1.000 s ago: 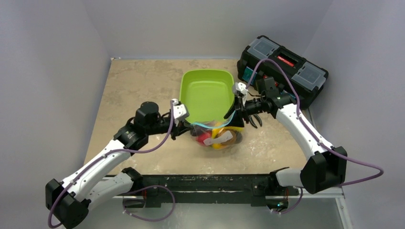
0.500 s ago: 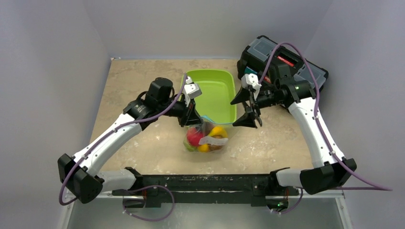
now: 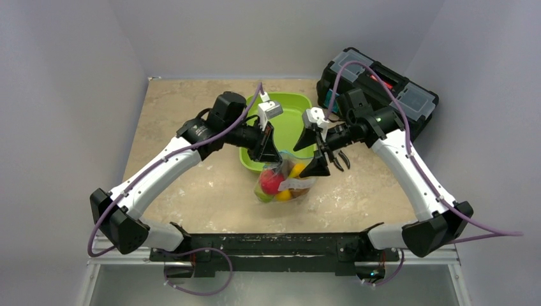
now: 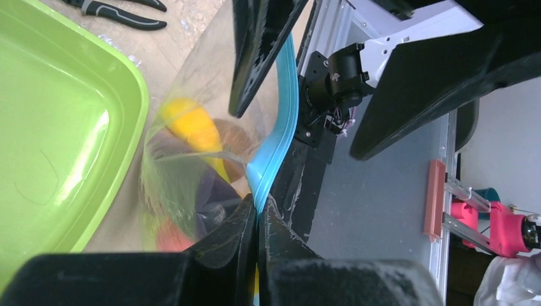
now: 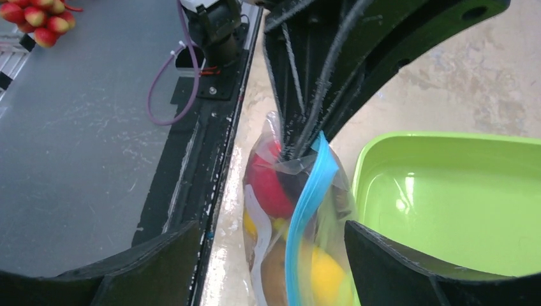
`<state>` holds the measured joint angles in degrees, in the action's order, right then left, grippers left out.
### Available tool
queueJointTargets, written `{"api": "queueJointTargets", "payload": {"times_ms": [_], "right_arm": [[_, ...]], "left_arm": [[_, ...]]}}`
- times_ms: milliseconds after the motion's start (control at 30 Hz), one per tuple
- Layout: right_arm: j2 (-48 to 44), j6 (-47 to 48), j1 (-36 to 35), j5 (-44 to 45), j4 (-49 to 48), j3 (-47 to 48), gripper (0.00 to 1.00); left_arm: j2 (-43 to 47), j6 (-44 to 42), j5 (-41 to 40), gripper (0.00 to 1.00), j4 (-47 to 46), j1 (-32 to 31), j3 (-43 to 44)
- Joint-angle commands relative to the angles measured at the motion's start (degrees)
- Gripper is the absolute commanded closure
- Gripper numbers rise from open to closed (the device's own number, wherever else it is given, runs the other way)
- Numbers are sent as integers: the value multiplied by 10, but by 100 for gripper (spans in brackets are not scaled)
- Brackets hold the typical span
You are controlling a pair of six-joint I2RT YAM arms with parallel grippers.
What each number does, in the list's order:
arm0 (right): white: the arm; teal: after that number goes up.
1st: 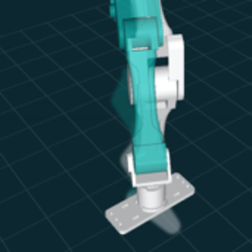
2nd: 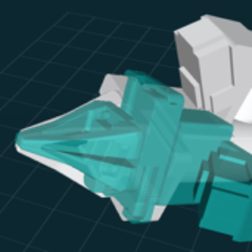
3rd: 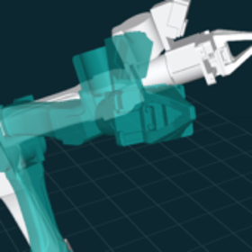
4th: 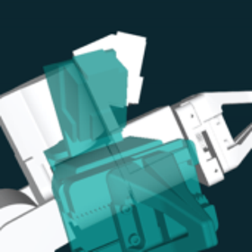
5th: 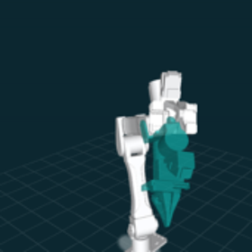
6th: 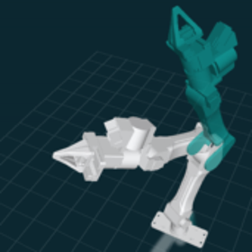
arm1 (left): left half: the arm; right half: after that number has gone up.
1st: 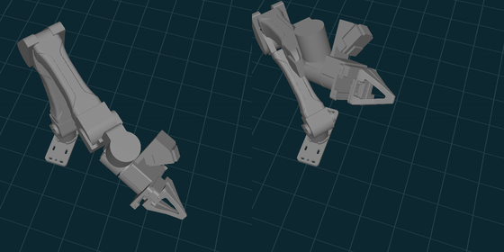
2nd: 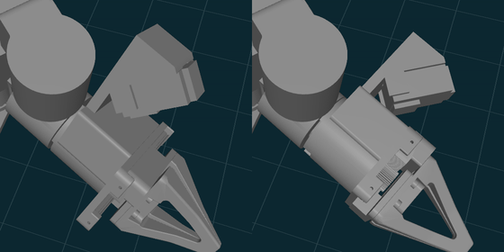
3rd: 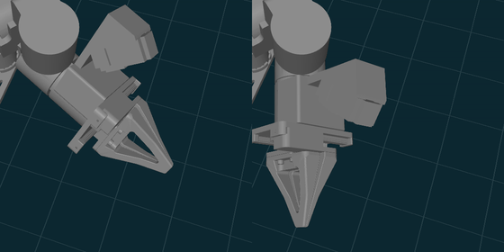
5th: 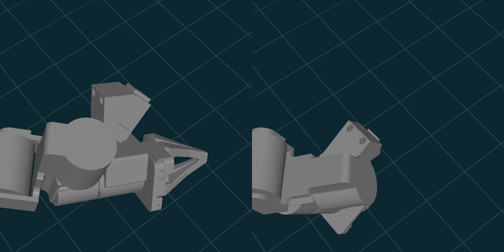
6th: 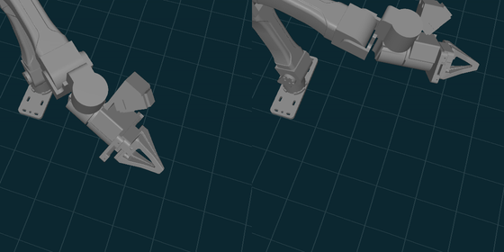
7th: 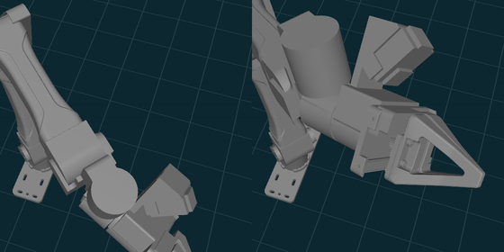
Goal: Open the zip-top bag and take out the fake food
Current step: Pick up the zipper food storage bag at the center of the board.
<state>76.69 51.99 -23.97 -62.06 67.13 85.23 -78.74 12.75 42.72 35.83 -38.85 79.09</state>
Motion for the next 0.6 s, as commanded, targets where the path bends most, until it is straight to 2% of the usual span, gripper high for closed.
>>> {"api": "queueJointTargets", "payload": {"times_ms": [0,167,567], "right_arm": [[20,-34,-16,41,-46,-2,20],[28,-48,-29,66,-70,-11,31],[27,-54,-34,84,-84,-28,91]], "left_arm": [[-2,17,3,100,20,-8,41],[-8,19,6,100,32,-10,51],[-23,36,29,100,40,-11,63]]}}
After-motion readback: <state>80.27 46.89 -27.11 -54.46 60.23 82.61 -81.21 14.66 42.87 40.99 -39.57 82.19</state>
